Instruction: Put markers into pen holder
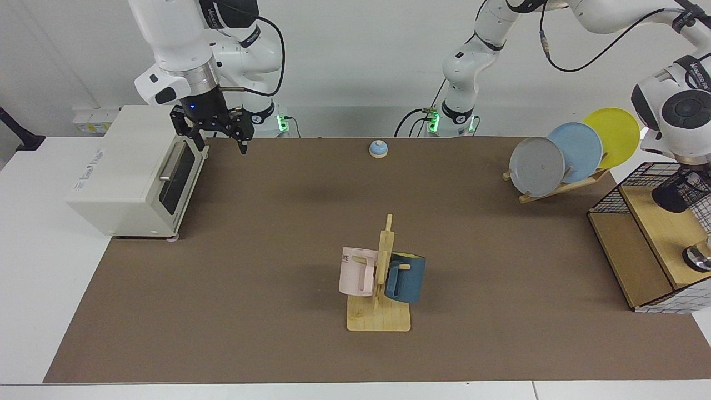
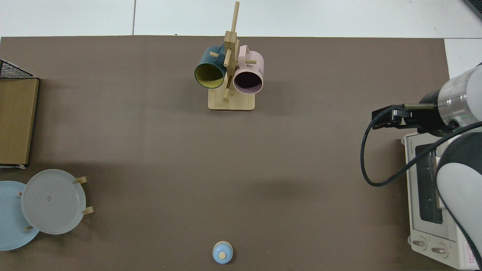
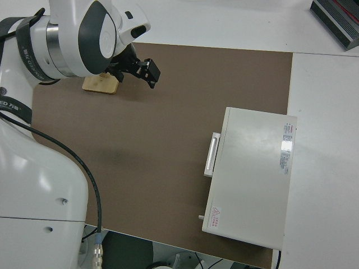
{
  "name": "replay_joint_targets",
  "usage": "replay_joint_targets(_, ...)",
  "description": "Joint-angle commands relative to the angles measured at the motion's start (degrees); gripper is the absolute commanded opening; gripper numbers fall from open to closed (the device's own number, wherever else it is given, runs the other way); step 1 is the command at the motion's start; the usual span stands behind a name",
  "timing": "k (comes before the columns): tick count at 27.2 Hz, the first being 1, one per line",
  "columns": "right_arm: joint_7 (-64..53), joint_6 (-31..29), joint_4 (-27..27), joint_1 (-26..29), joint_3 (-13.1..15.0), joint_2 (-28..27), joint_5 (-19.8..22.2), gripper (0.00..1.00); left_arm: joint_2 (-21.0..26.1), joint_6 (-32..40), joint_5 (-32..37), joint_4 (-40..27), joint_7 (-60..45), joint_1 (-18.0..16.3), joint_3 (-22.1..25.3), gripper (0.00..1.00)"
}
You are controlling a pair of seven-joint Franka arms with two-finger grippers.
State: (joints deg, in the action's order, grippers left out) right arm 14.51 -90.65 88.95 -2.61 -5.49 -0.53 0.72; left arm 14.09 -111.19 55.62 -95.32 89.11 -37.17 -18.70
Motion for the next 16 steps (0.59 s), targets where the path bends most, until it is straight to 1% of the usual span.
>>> replay_joint_targets(1, -1.16, -1.11, 0.35, 0.59, -0.32, 0.27, -0.19, 1.0, -1.53, -2.63, -1.21, -2.06, 1.42, -1.15, -0.29, 0.0)
replay_joint_targets(16, -1.16, -1.11, 0.35, 0.59, -0.32, 0.27, -0.19, 1.0, -1.26, -5.44, -2.88, -3.2, 2.04, -2.03, 0.5, 0.0)
